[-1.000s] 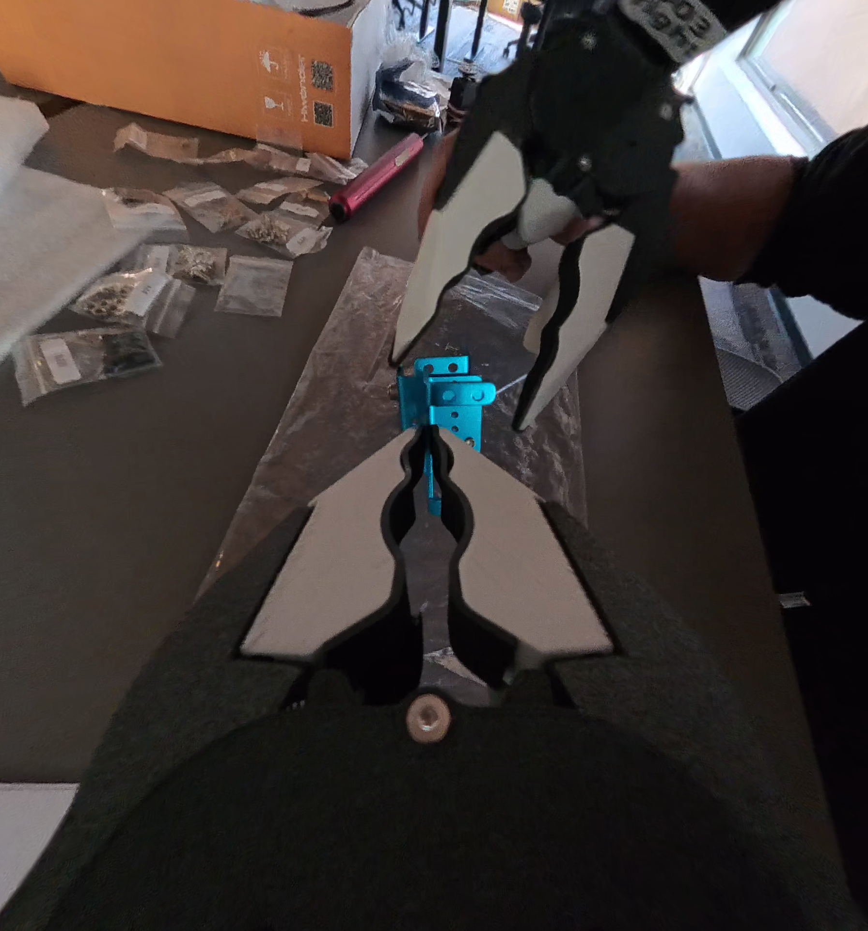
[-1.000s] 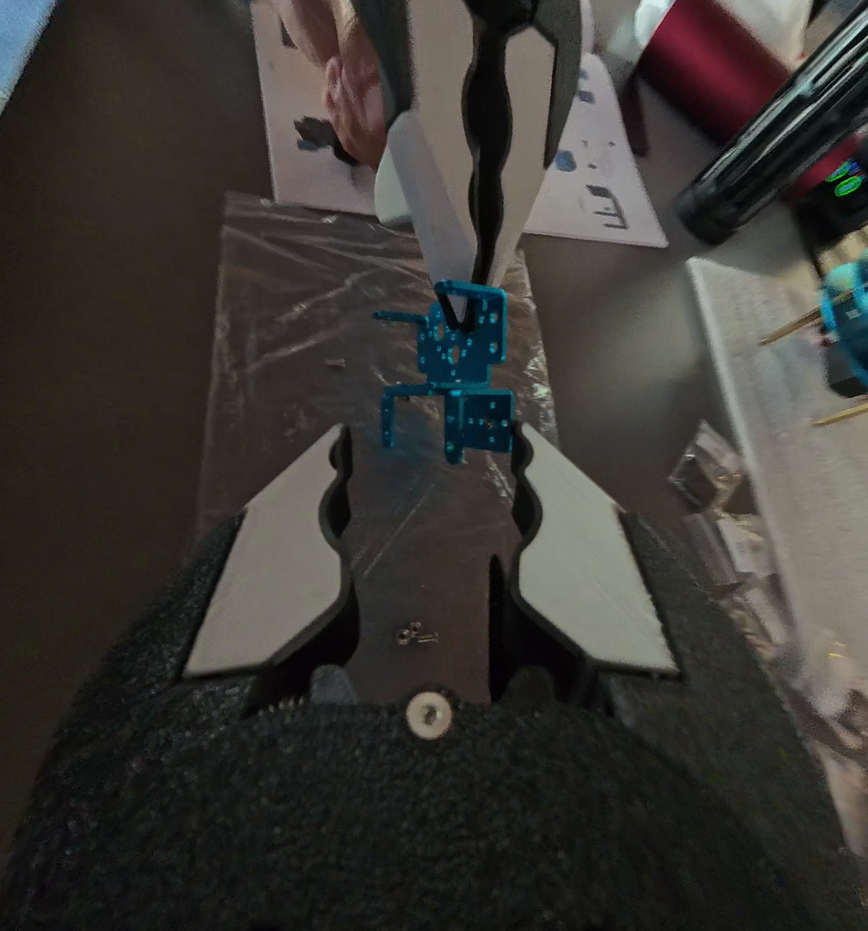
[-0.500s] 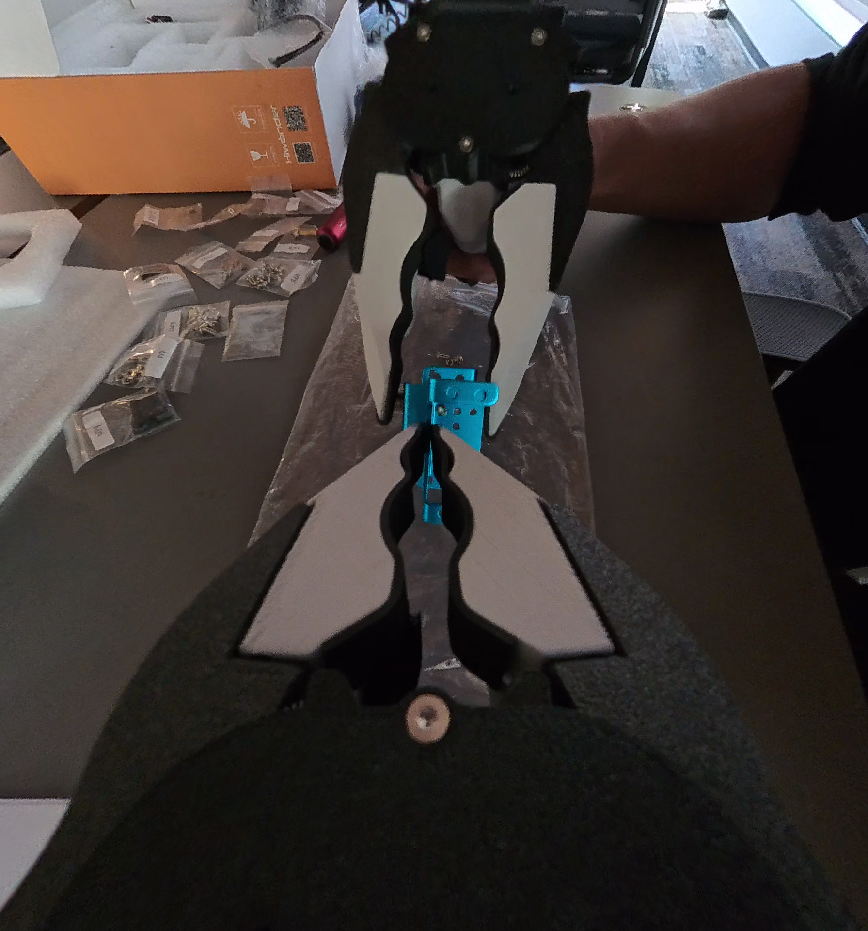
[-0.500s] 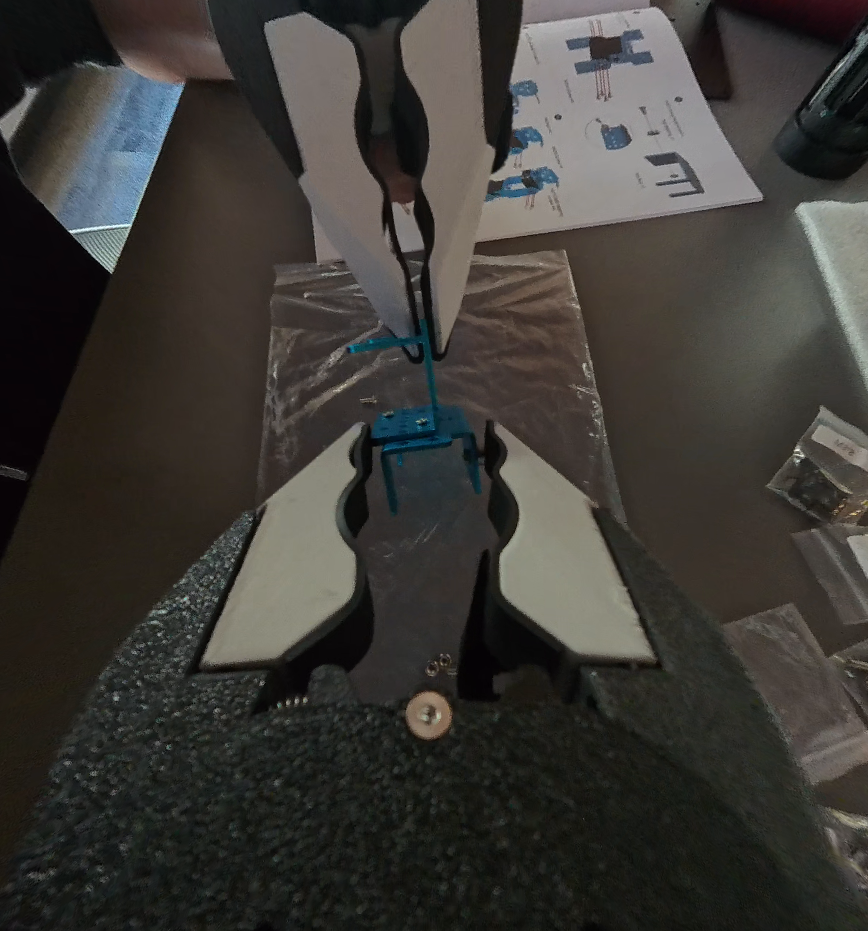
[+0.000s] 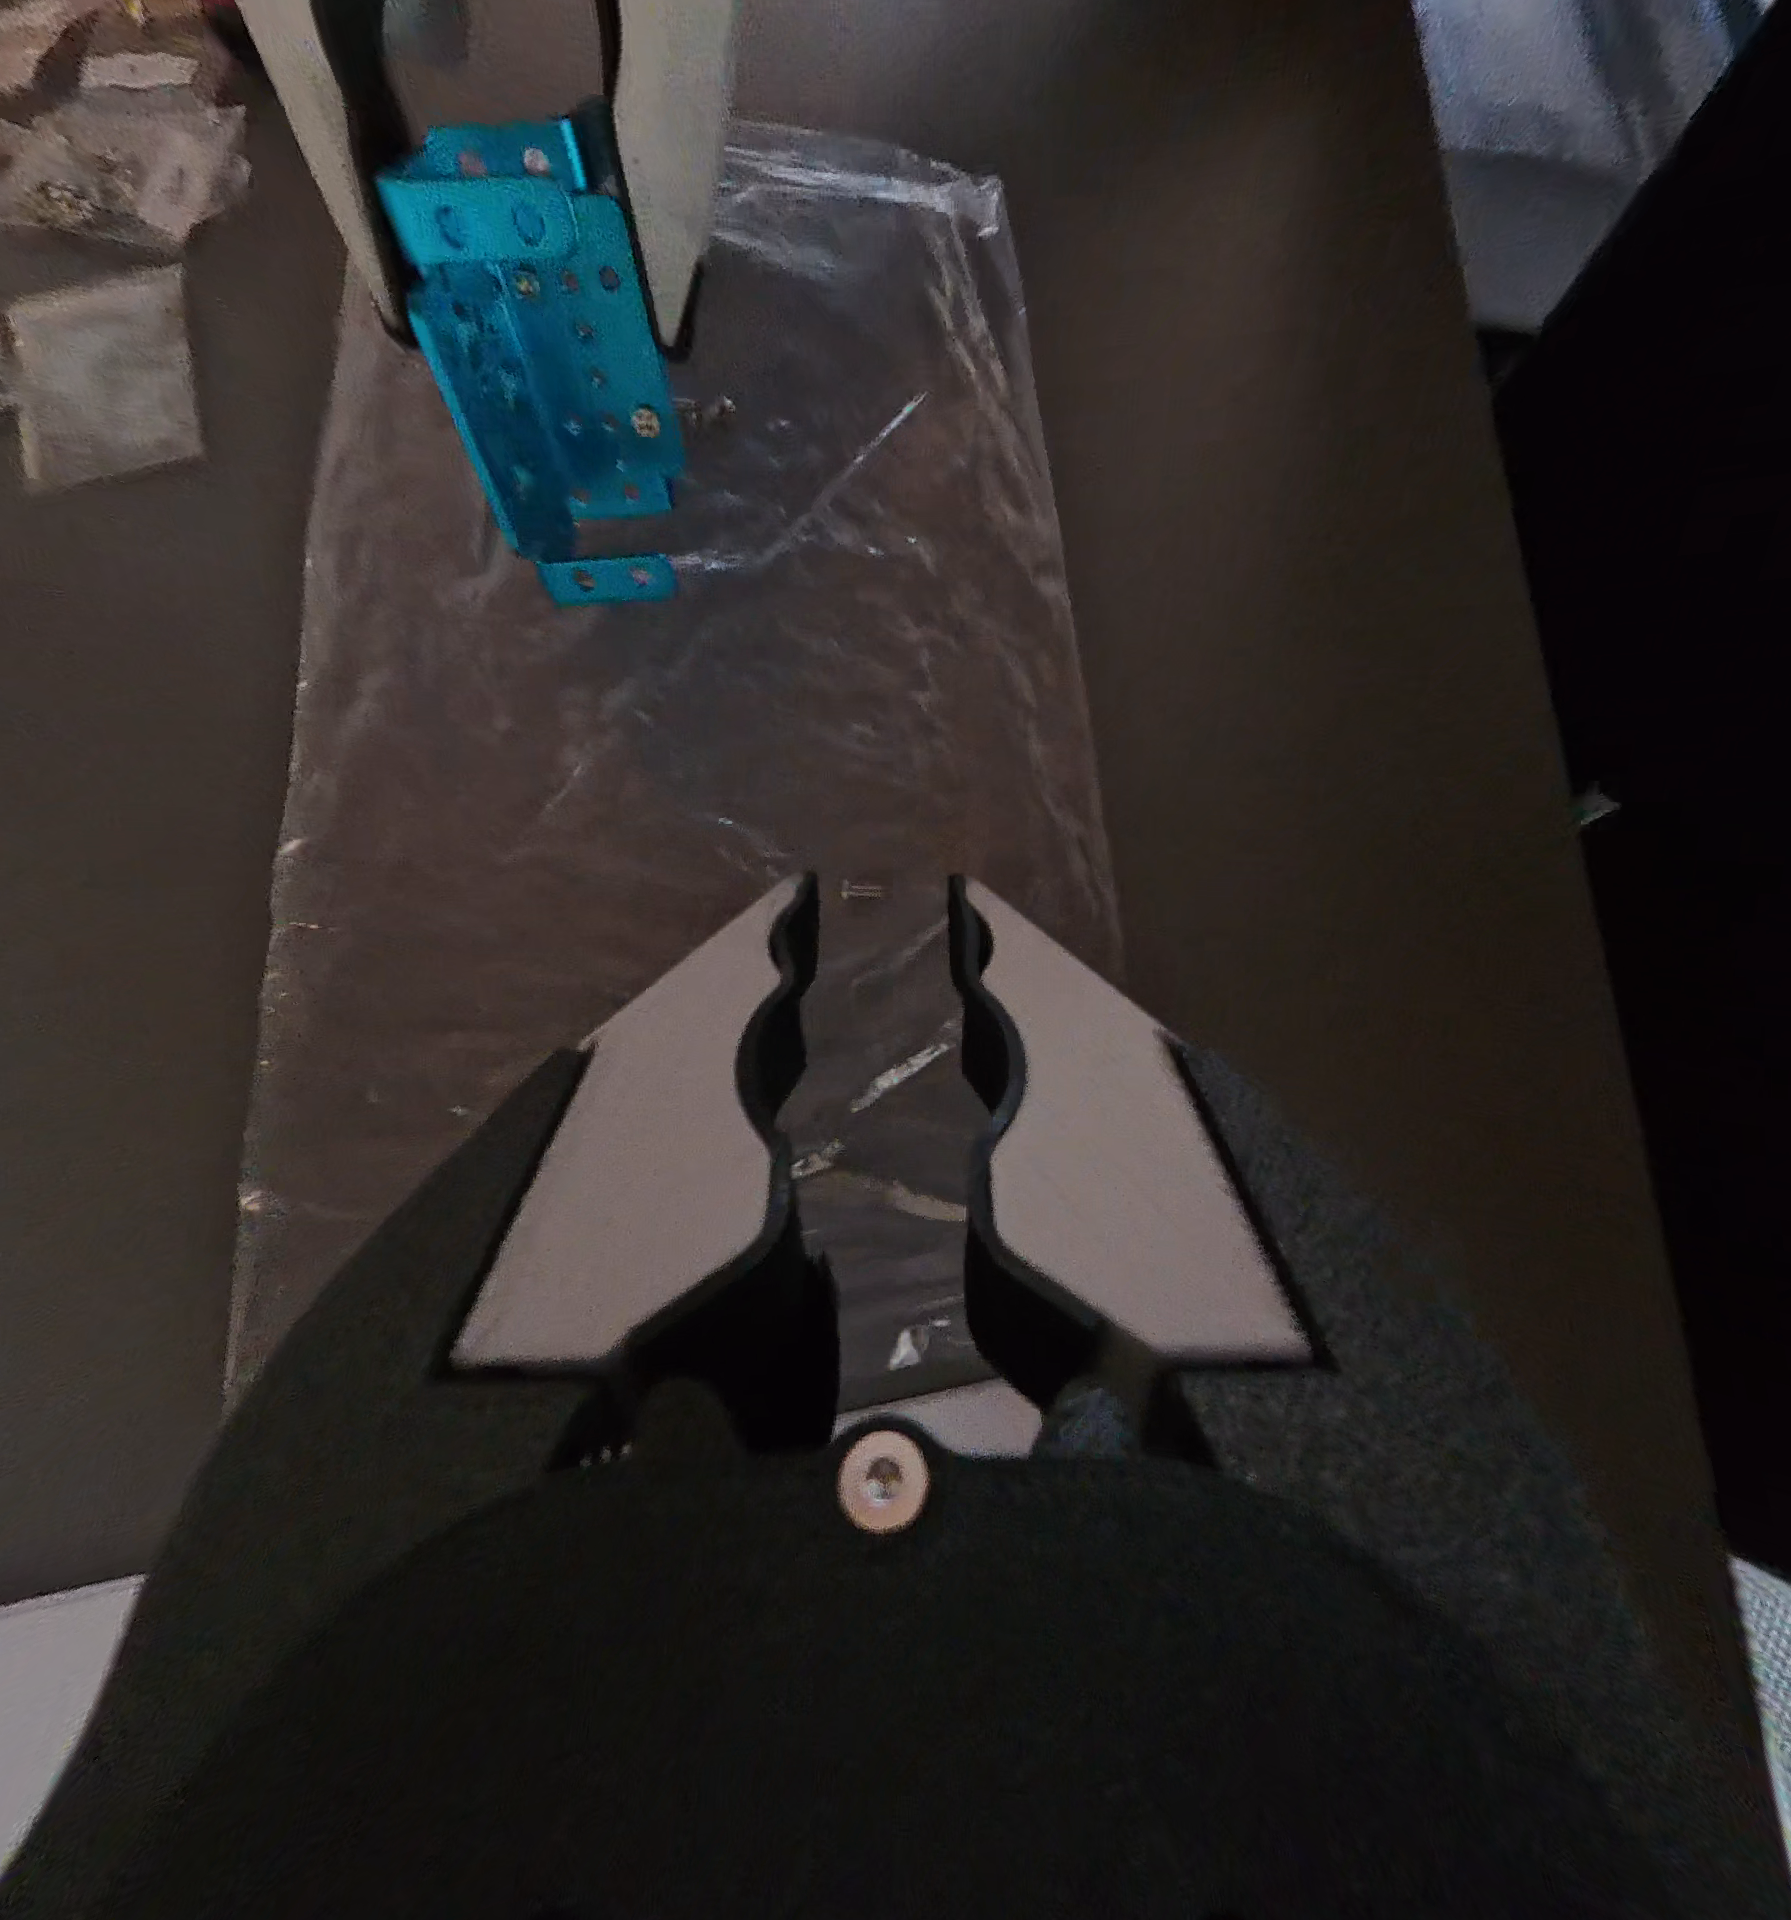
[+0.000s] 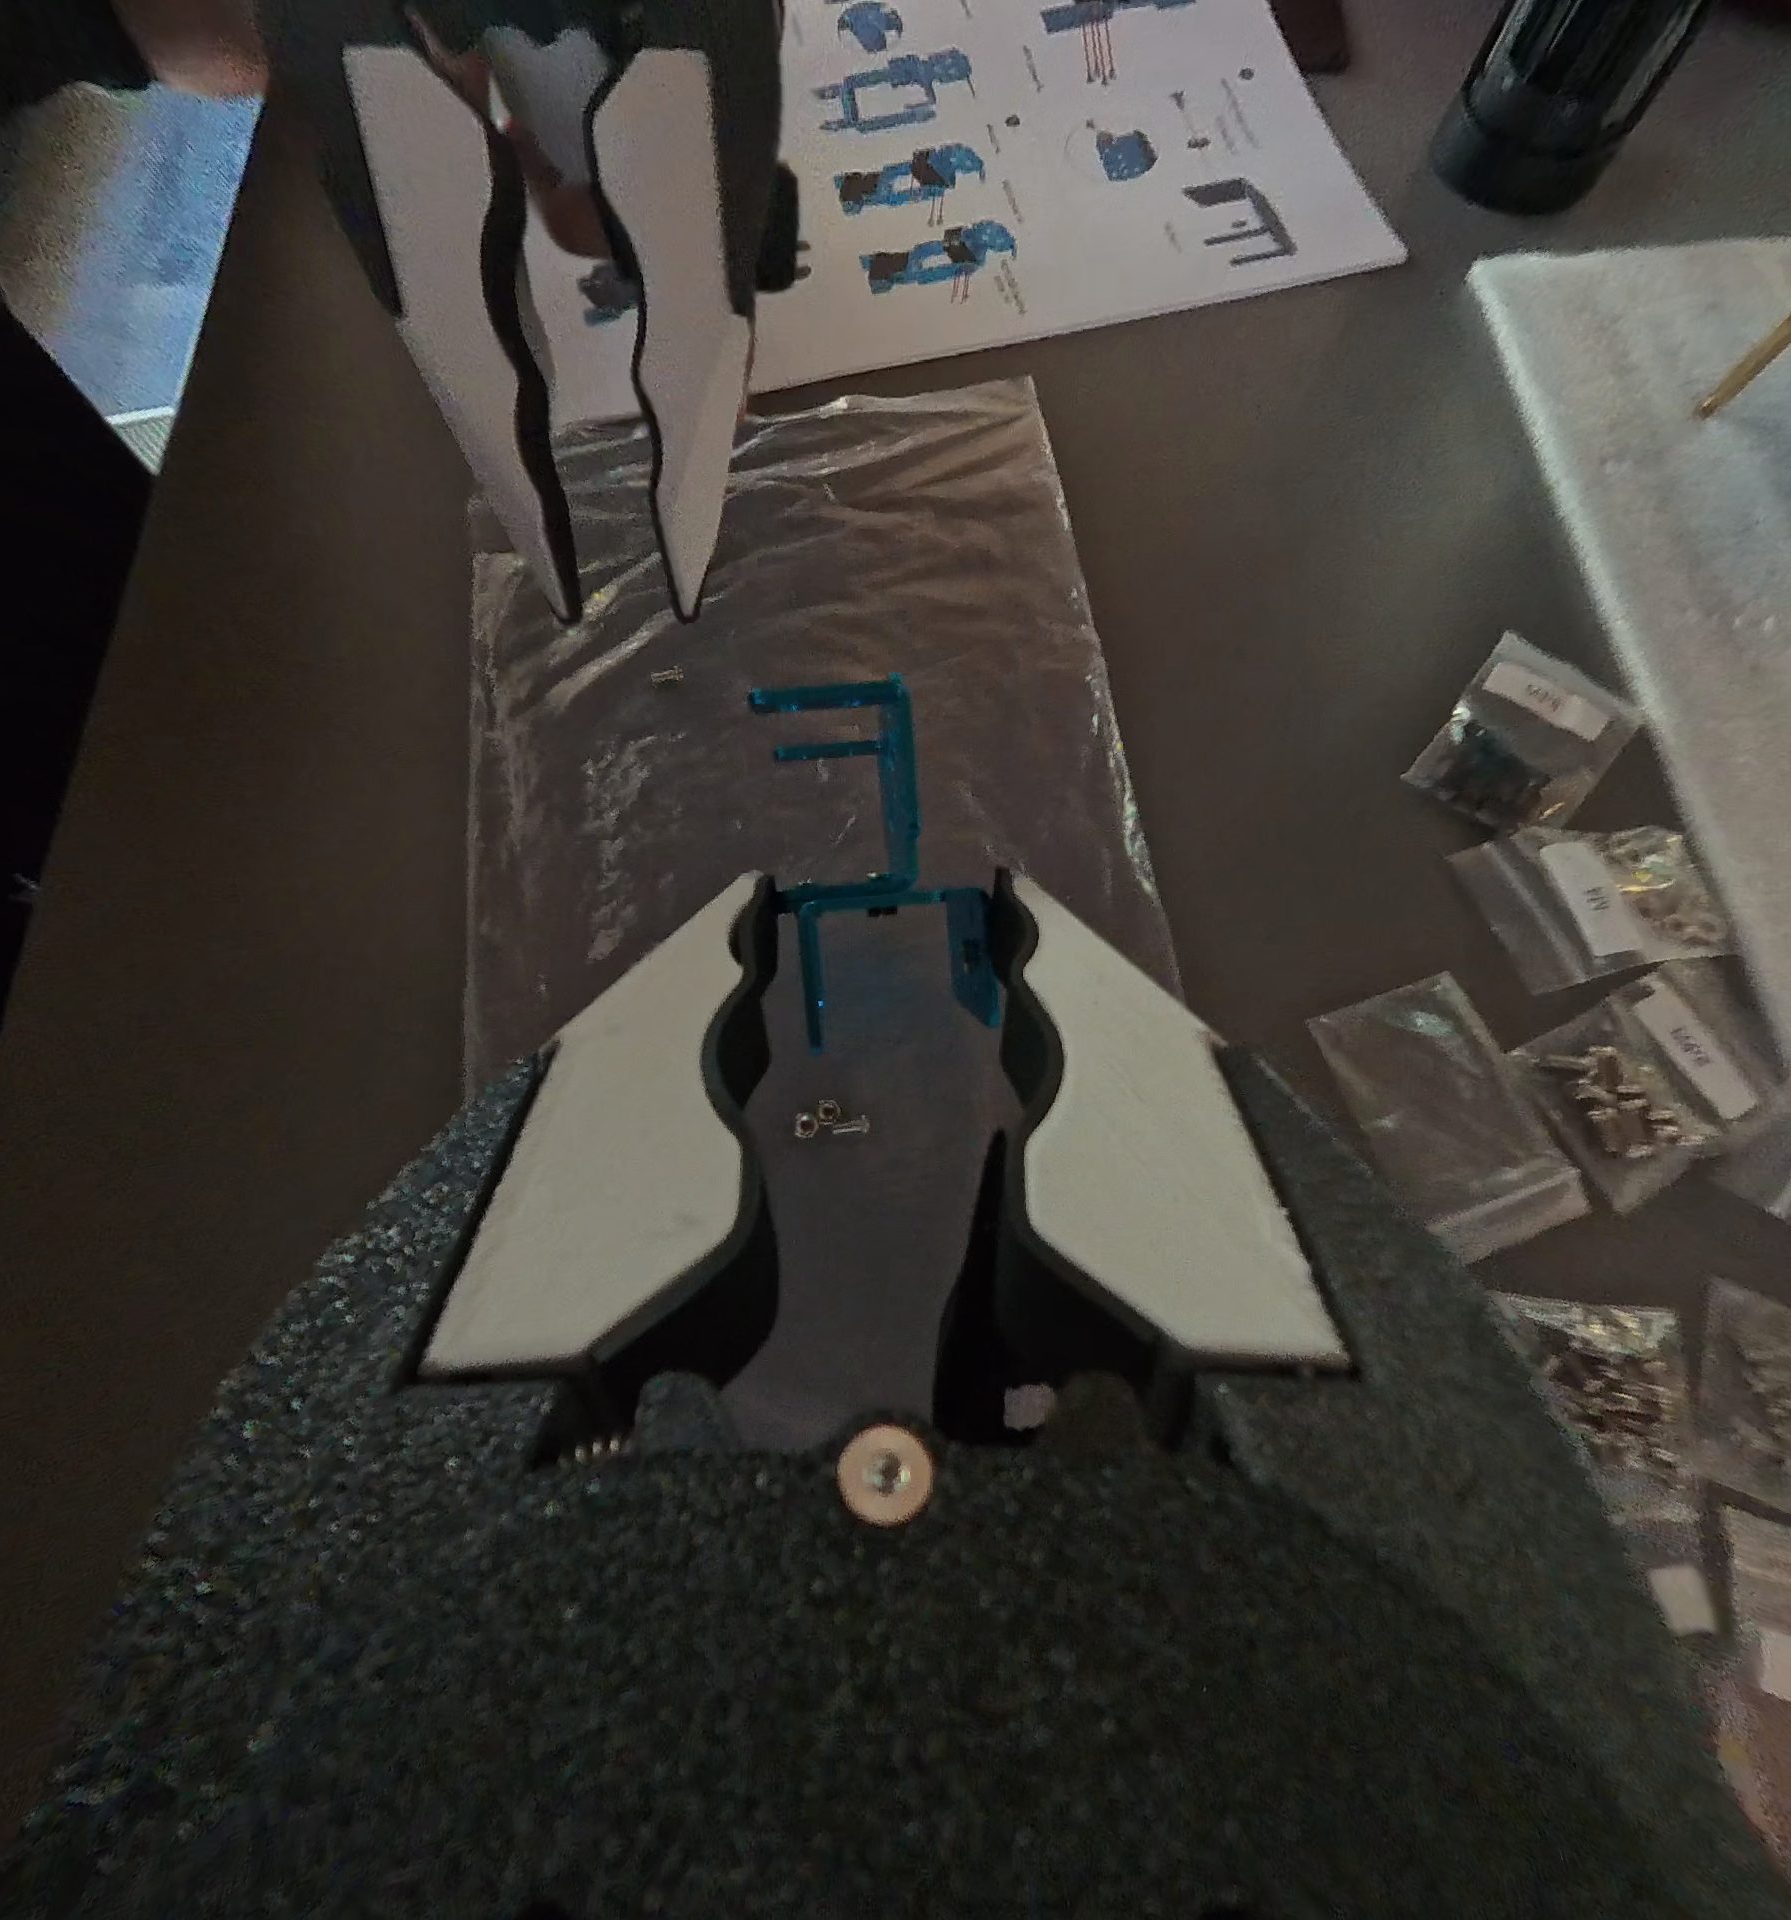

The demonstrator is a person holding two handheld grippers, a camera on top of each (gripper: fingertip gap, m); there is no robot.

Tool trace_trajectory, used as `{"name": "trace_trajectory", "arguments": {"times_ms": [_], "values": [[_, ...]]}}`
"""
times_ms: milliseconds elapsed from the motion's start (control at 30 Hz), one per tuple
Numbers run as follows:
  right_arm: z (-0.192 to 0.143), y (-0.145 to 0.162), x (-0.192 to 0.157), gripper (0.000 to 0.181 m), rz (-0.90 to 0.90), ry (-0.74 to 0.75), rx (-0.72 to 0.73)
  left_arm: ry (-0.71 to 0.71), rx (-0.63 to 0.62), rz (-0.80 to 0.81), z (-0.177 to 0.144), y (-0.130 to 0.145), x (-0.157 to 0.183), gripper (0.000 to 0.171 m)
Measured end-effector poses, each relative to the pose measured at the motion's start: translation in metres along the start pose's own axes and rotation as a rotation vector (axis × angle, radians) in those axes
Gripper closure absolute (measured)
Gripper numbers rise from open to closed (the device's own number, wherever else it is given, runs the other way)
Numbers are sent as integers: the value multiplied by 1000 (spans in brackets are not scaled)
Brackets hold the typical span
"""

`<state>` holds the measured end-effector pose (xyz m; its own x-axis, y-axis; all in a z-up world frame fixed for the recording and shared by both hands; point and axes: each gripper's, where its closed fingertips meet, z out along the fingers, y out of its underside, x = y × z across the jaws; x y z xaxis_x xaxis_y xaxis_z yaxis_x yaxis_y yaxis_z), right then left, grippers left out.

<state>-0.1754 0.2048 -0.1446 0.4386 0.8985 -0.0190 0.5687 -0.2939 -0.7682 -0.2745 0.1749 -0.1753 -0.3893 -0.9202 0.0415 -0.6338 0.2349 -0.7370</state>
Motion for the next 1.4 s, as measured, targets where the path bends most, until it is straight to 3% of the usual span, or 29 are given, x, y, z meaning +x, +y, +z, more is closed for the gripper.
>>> {"name": "trace_trajectory", "arguments": {"times_ms": [167,400,700,800,933,1400], "values": [[14,-5,0,140,131,-51,-6,16,10,-43,3,1,-4,146],[35,-8,-11,140,15,24,-88,48,-39,-3,12,11,7,141],[39,-12,-10,140,37,23,-42,80,-64,33,9,13,18,143],[38,-12,-11,140,28,9,-17,13,-5,67,8,5,6,144],[35,-13,-14,140,33,-22,16,38,43,39,9,0,4,144],[29,-15,-14,143,31,-19,48,71,-38,93,13,11,18,154]]}}
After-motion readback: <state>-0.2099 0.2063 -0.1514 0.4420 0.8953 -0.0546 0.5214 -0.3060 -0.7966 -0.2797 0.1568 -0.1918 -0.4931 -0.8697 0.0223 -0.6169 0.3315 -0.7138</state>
